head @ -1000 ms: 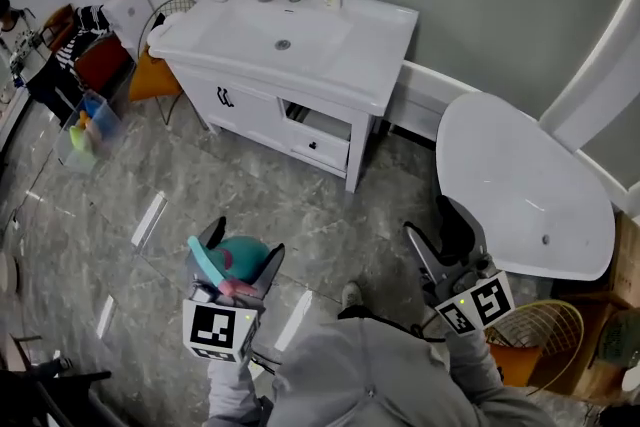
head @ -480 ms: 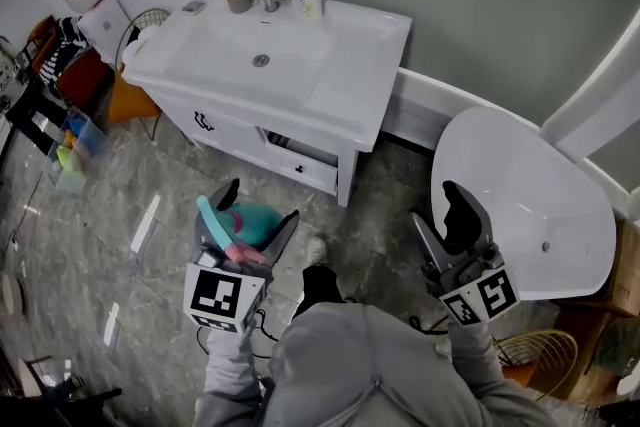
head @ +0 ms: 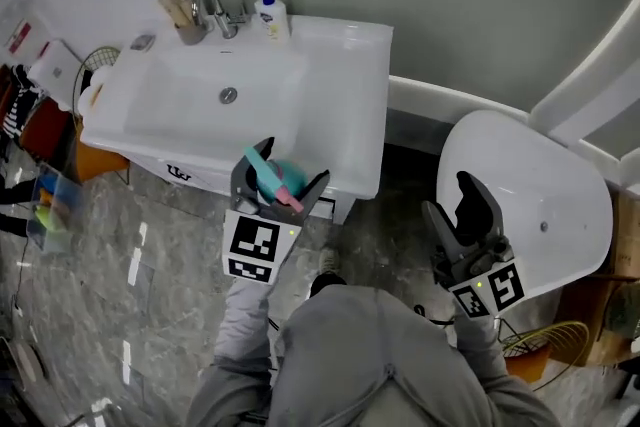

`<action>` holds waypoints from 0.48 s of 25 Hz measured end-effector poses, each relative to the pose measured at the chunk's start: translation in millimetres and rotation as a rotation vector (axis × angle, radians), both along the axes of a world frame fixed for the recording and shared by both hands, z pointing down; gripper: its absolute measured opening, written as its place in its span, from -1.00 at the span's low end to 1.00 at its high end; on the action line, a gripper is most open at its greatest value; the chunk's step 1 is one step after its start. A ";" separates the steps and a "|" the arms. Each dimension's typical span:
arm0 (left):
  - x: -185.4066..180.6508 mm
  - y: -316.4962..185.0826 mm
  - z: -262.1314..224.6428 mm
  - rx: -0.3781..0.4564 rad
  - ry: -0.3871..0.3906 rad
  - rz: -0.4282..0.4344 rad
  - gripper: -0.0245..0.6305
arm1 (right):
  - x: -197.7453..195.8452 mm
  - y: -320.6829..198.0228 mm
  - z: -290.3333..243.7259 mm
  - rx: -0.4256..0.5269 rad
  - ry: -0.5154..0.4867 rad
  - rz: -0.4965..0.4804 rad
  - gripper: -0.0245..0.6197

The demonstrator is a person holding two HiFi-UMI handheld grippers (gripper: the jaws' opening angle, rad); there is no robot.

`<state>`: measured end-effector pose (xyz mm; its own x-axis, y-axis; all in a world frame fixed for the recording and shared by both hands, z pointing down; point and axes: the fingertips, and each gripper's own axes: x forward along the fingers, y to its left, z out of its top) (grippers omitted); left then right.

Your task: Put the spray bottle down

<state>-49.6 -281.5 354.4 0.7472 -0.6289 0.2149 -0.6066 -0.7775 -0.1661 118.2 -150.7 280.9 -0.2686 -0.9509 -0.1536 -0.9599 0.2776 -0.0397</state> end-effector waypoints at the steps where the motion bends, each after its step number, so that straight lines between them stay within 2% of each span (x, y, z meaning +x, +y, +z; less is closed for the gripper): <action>1: 9.5 -16.5 5.8 -0.008 0.000 0.022 0.46 | 1.7 -10.8 0.3 -0.004 -0.005 0.019 -0.08; 7: 71.6 -110.7 33.3 -0.046 -0.002 0.128 0.46 | 10.1 -63.6 2.0 -0.032 0.018 0.099 -0.08; 12: 120.7 -185.4 55.5 -0.063 -0.012 0.124 0.46 | 31.2 -95.9 6.3 -0.050 0.023 0.135 -0.08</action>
